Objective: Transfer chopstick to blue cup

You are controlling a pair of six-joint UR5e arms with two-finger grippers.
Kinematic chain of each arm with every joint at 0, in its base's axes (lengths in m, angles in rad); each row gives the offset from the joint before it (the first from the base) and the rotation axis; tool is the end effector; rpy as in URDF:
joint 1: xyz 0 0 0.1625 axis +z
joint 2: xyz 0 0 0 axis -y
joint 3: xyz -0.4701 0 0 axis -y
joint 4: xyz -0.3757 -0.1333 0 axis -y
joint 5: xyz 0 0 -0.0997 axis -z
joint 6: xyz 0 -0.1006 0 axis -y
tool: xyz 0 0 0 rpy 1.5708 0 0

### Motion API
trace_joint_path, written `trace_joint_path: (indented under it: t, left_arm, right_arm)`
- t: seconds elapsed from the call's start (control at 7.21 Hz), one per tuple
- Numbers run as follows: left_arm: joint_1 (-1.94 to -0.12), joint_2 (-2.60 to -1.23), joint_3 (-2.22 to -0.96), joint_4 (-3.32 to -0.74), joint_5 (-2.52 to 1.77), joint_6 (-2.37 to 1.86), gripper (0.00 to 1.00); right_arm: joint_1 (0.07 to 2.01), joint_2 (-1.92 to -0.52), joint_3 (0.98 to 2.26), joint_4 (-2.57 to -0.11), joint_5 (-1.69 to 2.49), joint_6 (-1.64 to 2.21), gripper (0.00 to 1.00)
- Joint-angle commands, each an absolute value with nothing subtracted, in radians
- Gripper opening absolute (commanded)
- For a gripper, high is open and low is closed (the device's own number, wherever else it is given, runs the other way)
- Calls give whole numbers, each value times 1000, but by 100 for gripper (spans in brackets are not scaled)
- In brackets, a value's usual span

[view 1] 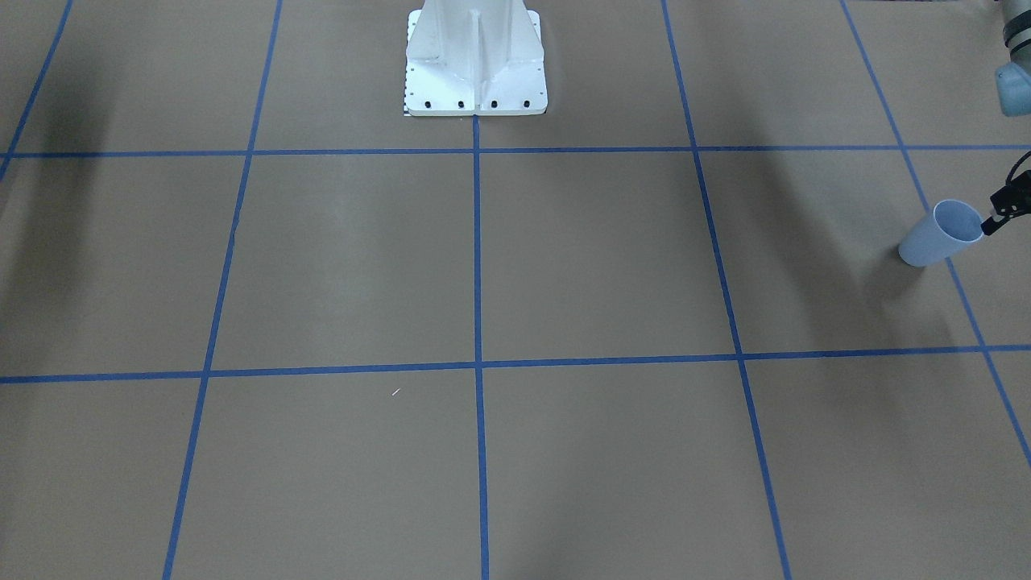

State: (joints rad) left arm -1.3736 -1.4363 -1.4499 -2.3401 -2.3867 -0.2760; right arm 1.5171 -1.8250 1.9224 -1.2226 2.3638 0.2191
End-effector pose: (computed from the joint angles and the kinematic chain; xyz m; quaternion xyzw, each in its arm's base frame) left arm 0.0237 -0.4248 0.7343 0.1368 0.4277 0.0658 0.8911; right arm 0.0414 -0.3789 0.6017 0.1507 -0.4009 -0.0107 0.9036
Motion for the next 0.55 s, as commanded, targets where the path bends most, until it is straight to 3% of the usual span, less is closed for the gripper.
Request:
trace_joint_path:
  t: [0.0,0.14,0.28,0.42]
  left_arm:
    - [-1338,-1422,-1433,-2375,-2384,-288,92]
    - [-1332,-1420,-1433,-2375,-2385,-281,40]
    - [-1316,-1420,-1433,-2378,-2384,-276,0]
    - [-1306,-1420,-1433,-2408,-2385,-279,0]
  right_arm:
    - [1517,-1830,1921,-1221,2365,218,100]
    - [1517,-1830,1921,-1221,2365,218,100]
    - [1517,-1830,1921,-1221,2365,218,100]
    - [1517,-1830,1921,-1221,2365,218,100]
